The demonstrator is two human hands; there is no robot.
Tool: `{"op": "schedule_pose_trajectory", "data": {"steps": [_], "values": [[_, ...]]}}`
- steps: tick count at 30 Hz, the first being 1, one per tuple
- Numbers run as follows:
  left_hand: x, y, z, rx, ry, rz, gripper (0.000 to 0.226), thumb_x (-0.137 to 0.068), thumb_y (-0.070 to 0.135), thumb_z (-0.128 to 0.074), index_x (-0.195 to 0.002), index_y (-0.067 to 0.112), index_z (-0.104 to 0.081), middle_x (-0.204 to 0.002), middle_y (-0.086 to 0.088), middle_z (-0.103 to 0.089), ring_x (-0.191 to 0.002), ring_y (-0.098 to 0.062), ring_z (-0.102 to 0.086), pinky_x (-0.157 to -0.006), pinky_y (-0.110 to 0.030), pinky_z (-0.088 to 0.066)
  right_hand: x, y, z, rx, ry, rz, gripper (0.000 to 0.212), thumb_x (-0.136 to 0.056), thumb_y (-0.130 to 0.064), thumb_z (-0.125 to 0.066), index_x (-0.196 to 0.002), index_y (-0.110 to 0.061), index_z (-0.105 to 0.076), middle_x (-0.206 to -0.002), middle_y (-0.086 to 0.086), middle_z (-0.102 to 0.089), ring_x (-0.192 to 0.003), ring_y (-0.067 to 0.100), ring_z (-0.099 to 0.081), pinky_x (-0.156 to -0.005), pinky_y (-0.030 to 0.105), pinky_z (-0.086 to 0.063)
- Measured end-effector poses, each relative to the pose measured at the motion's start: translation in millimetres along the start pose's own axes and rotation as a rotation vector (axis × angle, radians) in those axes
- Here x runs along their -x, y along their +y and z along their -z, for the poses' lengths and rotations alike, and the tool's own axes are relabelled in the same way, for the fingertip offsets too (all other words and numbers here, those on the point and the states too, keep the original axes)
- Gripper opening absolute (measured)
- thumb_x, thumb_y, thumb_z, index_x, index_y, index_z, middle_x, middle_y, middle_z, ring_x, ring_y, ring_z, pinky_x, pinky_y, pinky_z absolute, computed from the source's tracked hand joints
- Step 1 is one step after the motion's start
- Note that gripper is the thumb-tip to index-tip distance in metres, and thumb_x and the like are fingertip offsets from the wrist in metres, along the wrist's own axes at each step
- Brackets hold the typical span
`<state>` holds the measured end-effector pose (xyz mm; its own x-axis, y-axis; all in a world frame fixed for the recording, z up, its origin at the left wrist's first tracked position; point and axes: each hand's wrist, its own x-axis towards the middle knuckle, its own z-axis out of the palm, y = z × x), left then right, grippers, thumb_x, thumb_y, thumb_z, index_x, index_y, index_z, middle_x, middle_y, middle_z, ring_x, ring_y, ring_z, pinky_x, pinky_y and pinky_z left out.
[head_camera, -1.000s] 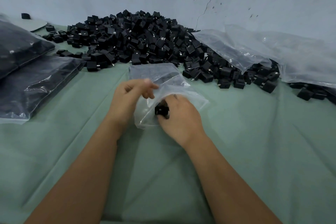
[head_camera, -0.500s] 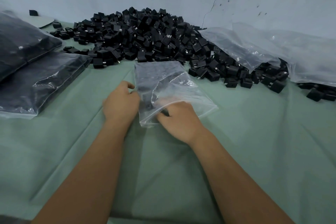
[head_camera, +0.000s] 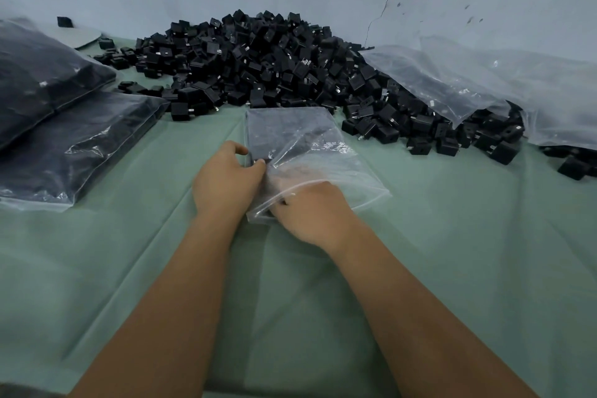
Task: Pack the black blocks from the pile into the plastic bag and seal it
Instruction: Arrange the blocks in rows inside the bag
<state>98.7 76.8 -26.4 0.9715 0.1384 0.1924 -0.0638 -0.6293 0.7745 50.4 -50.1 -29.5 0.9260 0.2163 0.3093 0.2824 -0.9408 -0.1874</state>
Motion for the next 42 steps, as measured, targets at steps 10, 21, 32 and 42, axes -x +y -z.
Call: {"op": "schedule_pose_trajectory", "data": {"steps": [10, 21, 32, 42], "values": [[-6.7, -3.7, -4.2, 0.038, 0.015, -0.161, 0.031, -0.084, 0.016, -0.067, -0.113, 0.022, -0.068, -0.121, -0.002, -0.062, -0.12, -0.028, -0.051, -0.1, -0.041, -0.044, 13.1, 61.9, 56.9, -0.06, 0.798, -0.149, 0.019, -0.084, -0.019, -0.046, -0.078, -0.011, -0.061, -0.074, 0.004, -0.058, -0.072, 0.02, -0.05, -0.057, 0.031, -0.035], [-7.6, -4.1, -15.0, 0.177, -0.065, -0.218, 0.035, -0.082, 0.001, -0.06, -0.085, 0.031, -0.077, -0.089, 0.012, -0.074, -0.076, -0.002, -0.065, -0.065, -0.012, -0.048, 10.3, 168.9, 32.3, -0.079, 0.143, -0.884, 0.049, -0.091, -0.032, -0.042, -0.138, -0.043, -0.047, -0.142, 0.005, -0.046, -0.131, 0.03, -0.034, -0.105, 0.04, -0.025], [8.2, 5.9, -5.9, 0.116, -0.235, -0.458, 0.01, -0.082, 0.027, -0.077, -0.09, 0.033, -0.073, -0.097, 0.009, -0.07, -0.104, -0.013, -0.059, -0.1, -0.039, -0.044, 32.9, 142.1, 35.6, -0.677, 0.67, -0.689, 0.02, -0.085, -0.031, -0.068, -0.091, -0.04, -0.051, -0.074, -0.012, -0.058, -0.059, 0.002, -0.051, -0.059, 0.023, -0.044], [14.7, 9.3, -1.0, 0.129, -0.522, -0.479, 0.039, -0.074, 0.033, -0.084, -0.106, 0.045, -0.065, -0.101, 0.022, -0.067, -0.108, 0.006, -0.056, -0.093, -0.022, -0.041, 35.9, 119.3, 26.9, -0.446, 0.633, -0.694, 0.011, -0.081, -0.019, -0.067, -0.073, -0.021, -0.06, -0.073, -0.007, -0.053, -0.069, 0.007, -0.049, -0.058, 0.023, -0.037]]}}
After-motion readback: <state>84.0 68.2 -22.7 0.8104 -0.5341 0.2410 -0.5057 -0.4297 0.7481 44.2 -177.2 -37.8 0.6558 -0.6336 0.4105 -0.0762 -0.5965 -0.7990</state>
